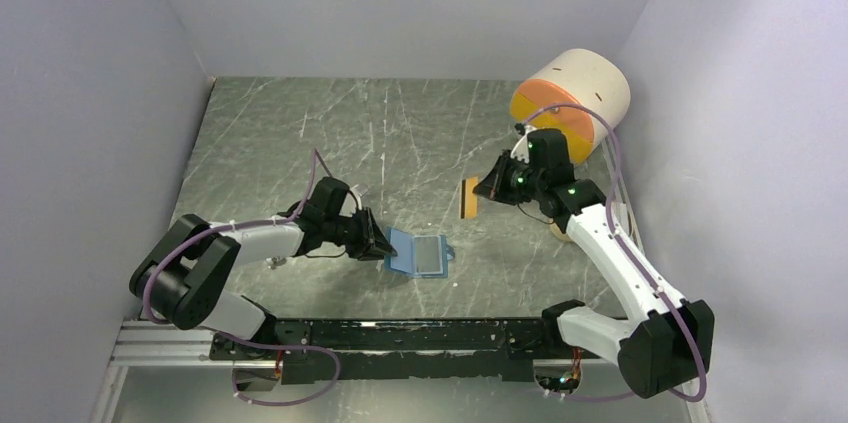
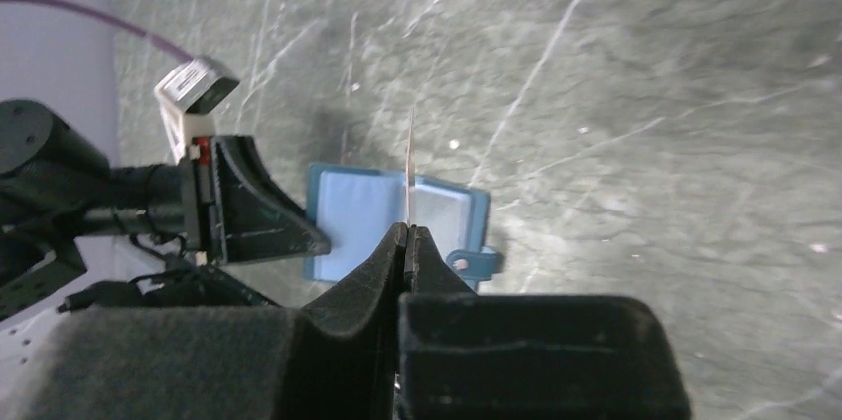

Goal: Put the credit cards into the card holder
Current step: Insert the credit card into the card holder.

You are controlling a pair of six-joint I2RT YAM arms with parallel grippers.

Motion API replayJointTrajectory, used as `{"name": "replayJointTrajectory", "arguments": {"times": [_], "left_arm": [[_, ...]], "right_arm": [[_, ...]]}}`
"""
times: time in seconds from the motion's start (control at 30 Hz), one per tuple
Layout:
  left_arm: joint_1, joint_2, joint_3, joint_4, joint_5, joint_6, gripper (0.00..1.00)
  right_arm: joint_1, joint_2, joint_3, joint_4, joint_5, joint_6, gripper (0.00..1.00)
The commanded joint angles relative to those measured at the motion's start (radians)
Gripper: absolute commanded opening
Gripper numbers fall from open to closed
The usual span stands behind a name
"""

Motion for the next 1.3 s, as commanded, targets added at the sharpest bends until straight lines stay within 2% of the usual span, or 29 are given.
{"name": "replayJointTrajectory", "arguments": {"times": [0.0,0.23,0.33,0.5,0.93,1.27], "left_arm": [[-0.002,-0.023,0.040,-0.084,-0.039,0.046,0.26],[-0.003,-0.033,0.016,-0.090,-0.048,0.045,0.22],[-0.004,-0.040,0.010,-0.102,-0.060,0.049,0.10],[-0.005,-0.057,-0.011,-0.115,-0.071,0.050,0.09],[-0.009,-0.083,-0.064,-0.126,-0.110,0.049,0.31],[-0.008,-0.170,-0.072,-0.180,-0.126,0.059,0.30]], "right_arm": [[0.058,0.001,-0.044,0.126,-0.078,0.091,0.00],[0.133,-0.004,-0.205,0.358,-0.160,0.189,0.00],[0.161,0.013,-0.273,0.435,-0.169,0.214,0.00],[0.204,0.070,-0.339,0.544,-0.180,0.264,0.00],[0.298,0.225,-0.472,0.819,-0.157,0.300,0.00],[0.299,0.371,-0.504,0.884,-0.176,0.251,0.00]]}}
